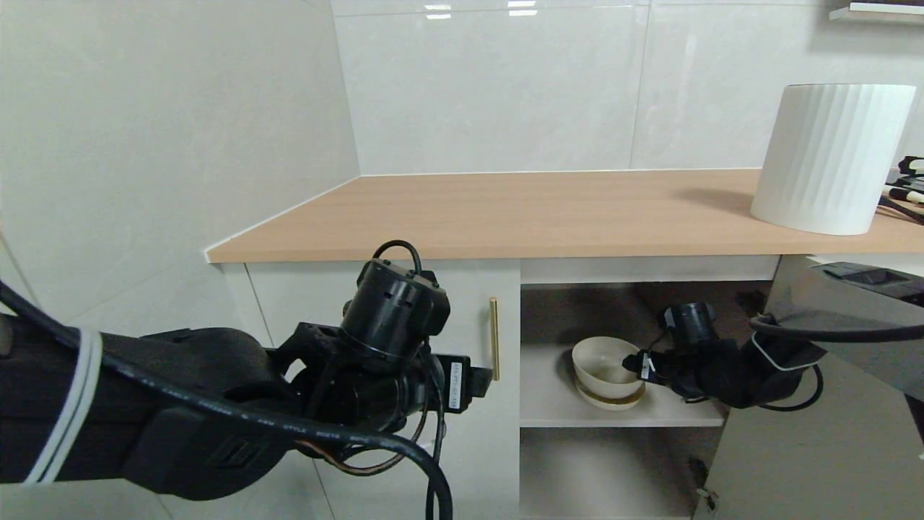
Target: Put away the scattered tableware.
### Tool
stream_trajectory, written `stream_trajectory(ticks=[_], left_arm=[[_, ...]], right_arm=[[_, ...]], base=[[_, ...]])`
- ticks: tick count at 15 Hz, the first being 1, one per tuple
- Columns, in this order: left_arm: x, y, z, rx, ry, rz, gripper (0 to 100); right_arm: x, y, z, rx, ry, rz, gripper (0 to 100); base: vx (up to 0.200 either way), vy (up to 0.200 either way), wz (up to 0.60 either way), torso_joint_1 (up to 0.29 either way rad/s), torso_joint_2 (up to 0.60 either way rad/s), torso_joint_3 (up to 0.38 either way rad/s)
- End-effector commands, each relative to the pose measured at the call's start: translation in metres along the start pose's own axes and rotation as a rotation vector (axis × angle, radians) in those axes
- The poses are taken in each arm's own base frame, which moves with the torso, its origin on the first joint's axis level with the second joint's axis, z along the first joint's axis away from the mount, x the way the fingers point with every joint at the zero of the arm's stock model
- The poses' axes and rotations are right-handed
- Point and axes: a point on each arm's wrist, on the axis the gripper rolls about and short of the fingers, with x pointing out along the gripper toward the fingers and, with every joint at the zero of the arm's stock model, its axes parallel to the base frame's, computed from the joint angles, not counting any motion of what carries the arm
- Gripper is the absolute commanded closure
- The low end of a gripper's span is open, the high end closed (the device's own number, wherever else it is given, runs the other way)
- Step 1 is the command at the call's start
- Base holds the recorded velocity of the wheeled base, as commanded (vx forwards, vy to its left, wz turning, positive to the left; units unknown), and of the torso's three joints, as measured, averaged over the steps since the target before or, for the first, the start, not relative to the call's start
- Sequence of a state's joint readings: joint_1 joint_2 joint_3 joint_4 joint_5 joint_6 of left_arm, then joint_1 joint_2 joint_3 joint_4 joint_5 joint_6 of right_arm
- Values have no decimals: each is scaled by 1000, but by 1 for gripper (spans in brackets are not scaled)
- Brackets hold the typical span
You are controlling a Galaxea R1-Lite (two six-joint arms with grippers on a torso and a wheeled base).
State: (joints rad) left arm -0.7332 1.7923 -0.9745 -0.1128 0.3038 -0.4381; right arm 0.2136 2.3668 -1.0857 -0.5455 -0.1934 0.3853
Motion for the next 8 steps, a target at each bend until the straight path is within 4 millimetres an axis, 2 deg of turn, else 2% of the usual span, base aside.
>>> stream_trajectory(ticks=[1,2,3,4,5,6,7,8], left_arm=[[-37,21,26,-65,-113,-24,0],[-52,25,31,-78,-144,-51,0],[-59,28,31,-85,-149,-64,0],[-76,37,18,-79,-138,-79,0],[-76,37,18,-79,-138,-79,0],[-97,48,6,-81,-153,-90,0],[-108,53,1,-84,-165,-100,0],[-117,59,-5,-86,-175,-106,0]], right_arm=[[-54,15,15,-31,-25,59,0],[-75,20,19,-51,-18,73,0],[-84,25,20,-60,-15,86,0],[-107,35,10,-88,6,107,0],[-107,35,10,-88,6,107,0],[-152,33,3,-108,-7,159,0],[-175,32,-3,-123,-18,194,0],[-188,29,-8,-134,-20,207,0]], base=[[0,0,0,0,0,0],[0,0,0,0,0,0],[0,0,0,0,0,0],[0,0,0,0,0,0],[0,0,0,0,0,0],[0,0,0,0,0,0],[0,0,0,0,0,0],[0,0,0,0,0,0]])
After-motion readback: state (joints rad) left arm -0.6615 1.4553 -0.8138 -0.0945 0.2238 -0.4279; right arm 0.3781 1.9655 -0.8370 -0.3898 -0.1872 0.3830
